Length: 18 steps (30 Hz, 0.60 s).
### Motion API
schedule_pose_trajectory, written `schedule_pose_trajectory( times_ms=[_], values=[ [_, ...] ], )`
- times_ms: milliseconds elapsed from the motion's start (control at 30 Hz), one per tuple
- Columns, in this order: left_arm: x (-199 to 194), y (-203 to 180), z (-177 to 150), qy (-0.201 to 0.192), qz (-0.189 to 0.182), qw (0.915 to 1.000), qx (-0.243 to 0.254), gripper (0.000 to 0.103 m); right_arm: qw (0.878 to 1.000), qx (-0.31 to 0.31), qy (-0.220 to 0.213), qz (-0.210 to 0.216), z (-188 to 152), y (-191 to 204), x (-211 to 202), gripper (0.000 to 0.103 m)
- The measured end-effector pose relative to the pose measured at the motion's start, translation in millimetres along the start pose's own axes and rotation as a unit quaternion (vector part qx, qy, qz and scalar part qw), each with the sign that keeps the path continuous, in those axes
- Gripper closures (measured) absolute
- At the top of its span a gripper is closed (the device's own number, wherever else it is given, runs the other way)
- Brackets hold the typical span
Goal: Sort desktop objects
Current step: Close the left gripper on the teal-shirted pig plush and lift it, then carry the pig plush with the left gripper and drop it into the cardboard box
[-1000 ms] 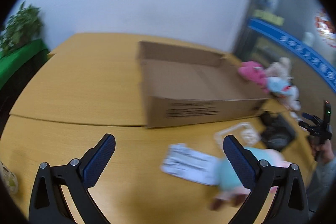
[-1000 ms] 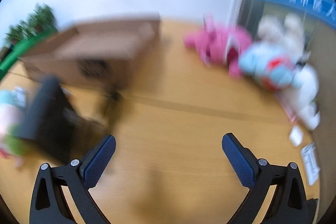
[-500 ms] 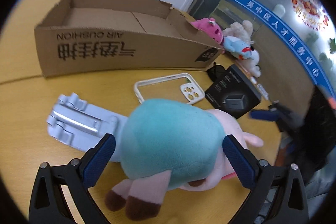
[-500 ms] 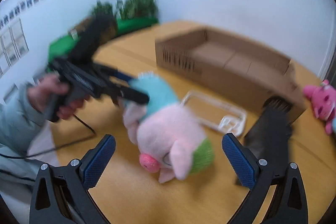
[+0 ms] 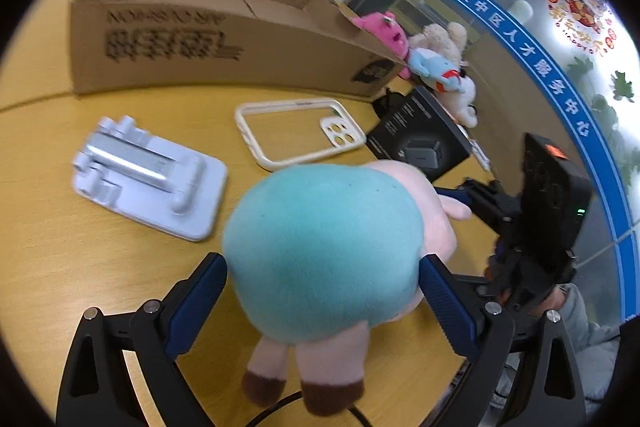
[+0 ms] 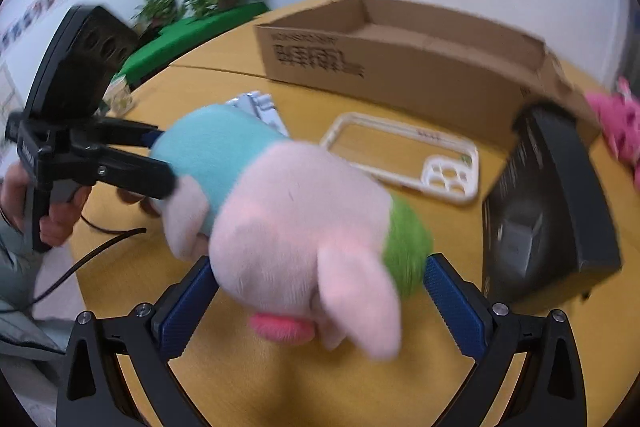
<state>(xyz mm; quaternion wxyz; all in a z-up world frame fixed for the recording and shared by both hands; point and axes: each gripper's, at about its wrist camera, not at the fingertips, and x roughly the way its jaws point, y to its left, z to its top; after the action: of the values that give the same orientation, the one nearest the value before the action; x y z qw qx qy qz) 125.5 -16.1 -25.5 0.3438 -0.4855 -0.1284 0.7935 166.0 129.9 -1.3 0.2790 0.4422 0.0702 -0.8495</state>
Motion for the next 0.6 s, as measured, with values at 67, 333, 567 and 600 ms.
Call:
schedule_pose_trajectory(
  times_ms=[67, 333, 567, 600],
  values=[
    [6.7, -0.3, 1.5, 0.004, -0.014, 0.9999, 0.001, 0.010, 1.000, 0.006, 0.023, -0.001, -4.1, -2.5, 9.9, 0.003],
    [-17.4, -12.8, 21.6, -0.039, -0.009, 0.9992, 0.005, 0.018, 1.000, 0.024, -0.005, -0.016, 6.5, 4.6, 3.9, 0.025],
    [-86.4, -59.7, 99.4, -0.153, 0.002, 0.9848, 0.084, 0.018, 0.989, -0.033, -0.130, -0.061, 85.8, 5.0, -62.9, 0.026],
    [-97.0, -68.0, 114.6, -0.170, 0.008, 0.9804, 0.099, 0.018, 0.987, -0.037, -0.144, -0.065, 99.7, 3.0, -71.7, 0.026]
  ],
)
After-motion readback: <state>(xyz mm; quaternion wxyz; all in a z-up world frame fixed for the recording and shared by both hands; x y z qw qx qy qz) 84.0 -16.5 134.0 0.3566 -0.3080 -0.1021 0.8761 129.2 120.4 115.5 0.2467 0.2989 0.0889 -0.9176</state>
